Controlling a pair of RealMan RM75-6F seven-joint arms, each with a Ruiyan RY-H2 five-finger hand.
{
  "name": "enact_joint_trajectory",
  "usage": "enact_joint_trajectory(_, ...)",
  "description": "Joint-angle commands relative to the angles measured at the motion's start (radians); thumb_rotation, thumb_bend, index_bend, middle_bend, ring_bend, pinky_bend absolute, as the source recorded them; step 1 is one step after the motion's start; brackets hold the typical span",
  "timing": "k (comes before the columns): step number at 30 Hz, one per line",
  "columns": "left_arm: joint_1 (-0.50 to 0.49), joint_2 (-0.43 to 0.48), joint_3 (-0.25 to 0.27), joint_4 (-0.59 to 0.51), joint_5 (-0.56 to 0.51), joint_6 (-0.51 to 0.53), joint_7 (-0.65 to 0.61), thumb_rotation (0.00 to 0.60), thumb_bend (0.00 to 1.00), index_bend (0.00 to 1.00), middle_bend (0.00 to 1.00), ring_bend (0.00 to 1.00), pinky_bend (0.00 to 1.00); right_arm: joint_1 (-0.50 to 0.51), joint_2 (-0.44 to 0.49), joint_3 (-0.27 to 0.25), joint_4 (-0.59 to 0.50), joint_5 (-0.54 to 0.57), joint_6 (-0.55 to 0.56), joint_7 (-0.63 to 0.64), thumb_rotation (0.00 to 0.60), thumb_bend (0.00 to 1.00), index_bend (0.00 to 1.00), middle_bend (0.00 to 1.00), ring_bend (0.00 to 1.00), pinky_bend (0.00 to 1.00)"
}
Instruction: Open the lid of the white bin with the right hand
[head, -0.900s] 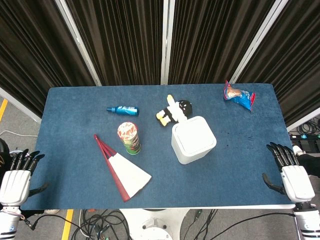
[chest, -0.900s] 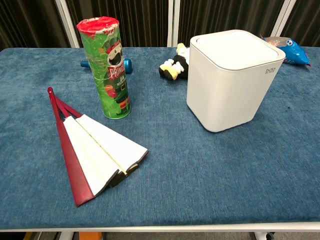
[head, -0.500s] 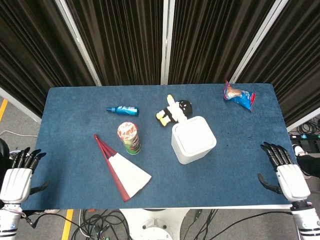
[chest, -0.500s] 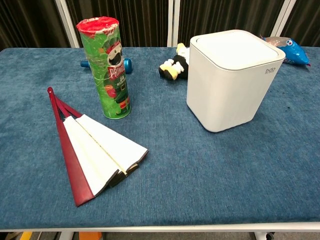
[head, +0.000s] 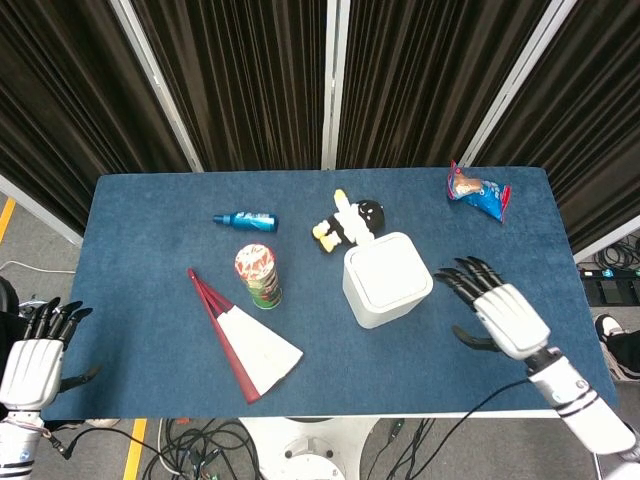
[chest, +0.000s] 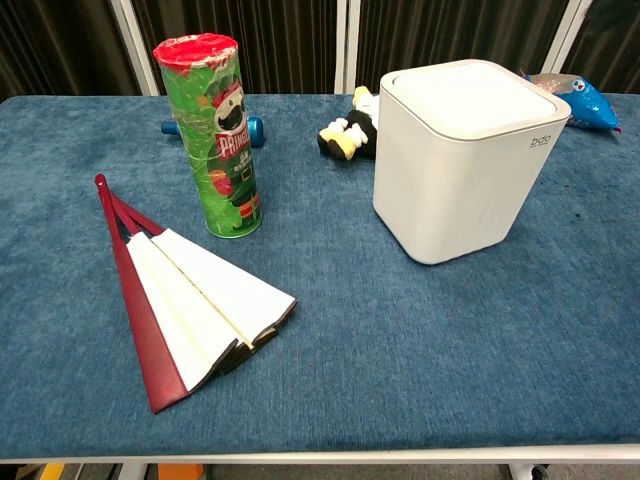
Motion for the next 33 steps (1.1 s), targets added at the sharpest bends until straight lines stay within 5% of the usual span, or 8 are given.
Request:
enact_joint_trajectory(1,0.000,0.000,0.001,0.004,-0.003,-0.005,-0.005,0.600,0.00,0.19,0.13,0.02,0.09,0.094,-0.028,0.032,-0.034,0.063,-0.125,-0.057,0.600,0.21,0.15,0.16,0.00,0.00)
enact_joint_trajectory(21,0.013,-0.015,0.008,0.047,-0.010,-0.002,-0.060,0.600,0.00,0.19,0.13,0.02,0.09,0.174,-0.202,0.005,0.049,0.205,-0.232,-0.169,0.600,0.24,0.31,0.30,0.00,0.00)
enact_joint_trajectory(27,0.013,-0.016,0.006,0.054,-0.008,0.000,-0.068,0.600,0.00,0.19,0.13,0.02,0.09,0.121,-0.191,0.035,0.047,0.164,-0.056,-0.142,0.600,0.25,0.20,0.22,0.00,0.00)
enact_joint_trajectory(33,0.006,-0.017,0.001,0.056,-0.005,-0.004,-0.072,0.600,0.00,0.19,0.13,0.02,0.09,0.069,-0.150,0.057,0.040,0.200,0.041,-0.138,0.600,0.27,0.00,0.09,0.00,0.00)
